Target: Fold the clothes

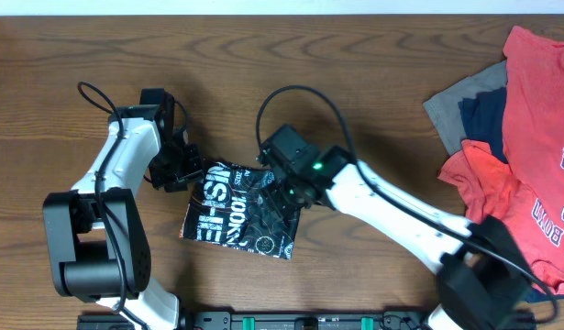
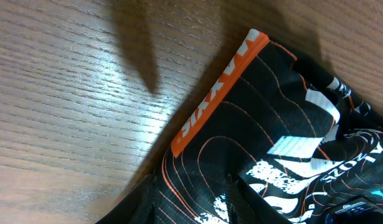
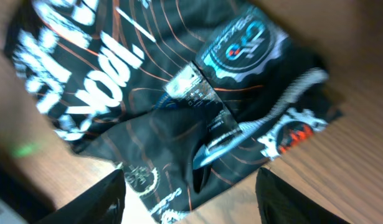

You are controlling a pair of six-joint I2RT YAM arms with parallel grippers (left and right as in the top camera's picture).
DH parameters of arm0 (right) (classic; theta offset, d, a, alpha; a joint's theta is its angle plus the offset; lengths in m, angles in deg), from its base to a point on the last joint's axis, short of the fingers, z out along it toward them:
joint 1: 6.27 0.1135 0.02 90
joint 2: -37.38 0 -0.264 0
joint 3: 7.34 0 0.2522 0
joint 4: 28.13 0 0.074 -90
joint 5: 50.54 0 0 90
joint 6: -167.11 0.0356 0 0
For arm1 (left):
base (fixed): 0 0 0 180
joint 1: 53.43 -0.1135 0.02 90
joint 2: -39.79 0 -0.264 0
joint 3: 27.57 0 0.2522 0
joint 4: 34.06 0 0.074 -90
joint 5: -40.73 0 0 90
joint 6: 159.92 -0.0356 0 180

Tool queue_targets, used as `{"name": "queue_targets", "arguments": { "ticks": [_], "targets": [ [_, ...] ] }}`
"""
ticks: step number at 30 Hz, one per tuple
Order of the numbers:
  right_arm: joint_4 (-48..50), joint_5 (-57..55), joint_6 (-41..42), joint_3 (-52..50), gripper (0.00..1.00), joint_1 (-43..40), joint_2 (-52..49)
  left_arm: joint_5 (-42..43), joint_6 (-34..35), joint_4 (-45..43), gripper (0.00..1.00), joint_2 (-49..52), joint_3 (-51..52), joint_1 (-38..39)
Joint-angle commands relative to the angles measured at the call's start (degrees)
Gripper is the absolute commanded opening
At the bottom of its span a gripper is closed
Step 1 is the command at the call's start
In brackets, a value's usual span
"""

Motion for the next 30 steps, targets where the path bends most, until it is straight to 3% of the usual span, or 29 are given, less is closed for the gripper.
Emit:
{"name": "queue_targets", "arguments": {
  "ticks": [1,2,5,6,10,14,16,17,19,30],
  "targets": [
    [0.6,0.4,-0.6,-0.7,0.57,0.9,-3.1,0.3,-0.5,0.3,0.36,0.6,0.3,0.1],
    [0.8,0.3,0.2,-0.7,0.52,0.9,-3.5,0.3,-0.5,0.3,0.37,0.6,0.3,0.1],
    [1.0,0.3,0.6,-0.6,0.17,1.0,-3.5,0.3,-0.5,0.3,0.37,0.6,0.3,0.1],
    [1.0,0.3,0.6,-0.6,0.11,1.0,-3.3,0.3,-0.5,0.3,0.37,0.6,0.3,0.1],
    [0.1,0.3,0.6,-0.7,0.01,1.0,-3.3,0.3,-0.5,0.3,0.37,0.6,0.3,0.1],
    [-0.8,0.5,0.6,-0.7,0.06,1.1,-3.3,0.3,-0.5,0.2,0.37,0.6,0.3,0.1],
    [0.1,1.9,0.6,-0.7,0.23,1.2,-3.3,0.3,-0.5,0.1,0.37,0.6,0.3,0.1],
    [1.0,3.5,0.6,-0.7,0.40,1.2,-3.3,0.3,-0.5,0.1,0.37,0.6,0.3,0.1],
    [2.4,6.0,0.6,-0.7,0.48,1.2,-3.3,0.3,-0.5,0.1,0.37,0.6,0.3,0.1],
    [4.6,5.5,0.6,-0.9,0.46,1.3,-3.6,0.3,-0.5,0.1,0.37,0.6,0.3,0.1]
  ]
}}
